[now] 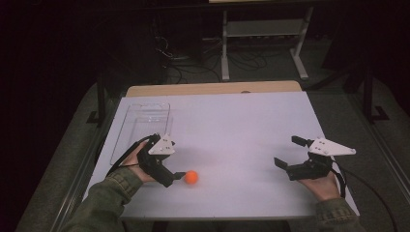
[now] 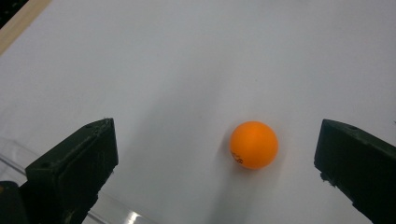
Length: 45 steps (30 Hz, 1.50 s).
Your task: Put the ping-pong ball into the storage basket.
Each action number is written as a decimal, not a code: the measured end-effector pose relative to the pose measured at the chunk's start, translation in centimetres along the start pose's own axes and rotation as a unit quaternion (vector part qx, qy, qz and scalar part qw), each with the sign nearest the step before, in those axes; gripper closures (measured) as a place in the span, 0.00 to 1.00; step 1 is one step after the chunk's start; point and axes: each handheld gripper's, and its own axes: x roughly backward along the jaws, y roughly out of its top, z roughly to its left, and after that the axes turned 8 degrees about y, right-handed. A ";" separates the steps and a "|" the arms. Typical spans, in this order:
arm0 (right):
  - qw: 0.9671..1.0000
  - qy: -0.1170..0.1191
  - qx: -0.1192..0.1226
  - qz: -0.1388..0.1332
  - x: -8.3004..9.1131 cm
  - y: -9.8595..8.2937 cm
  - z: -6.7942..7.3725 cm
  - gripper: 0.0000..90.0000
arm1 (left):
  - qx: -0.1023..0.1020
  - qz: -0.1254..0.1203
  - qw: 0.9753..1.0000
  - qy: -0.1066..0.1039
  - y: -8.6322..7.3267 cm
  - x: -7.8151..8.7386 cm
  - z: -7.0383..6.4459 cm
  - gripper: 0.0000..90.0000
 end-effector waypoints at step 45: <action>1.000 0.001 -0.006 -0.017 0.4 0.1 0.0 0.00 | -0.063 0.086 0.993 -0.042 0.4 -3.7 -1.8 0.00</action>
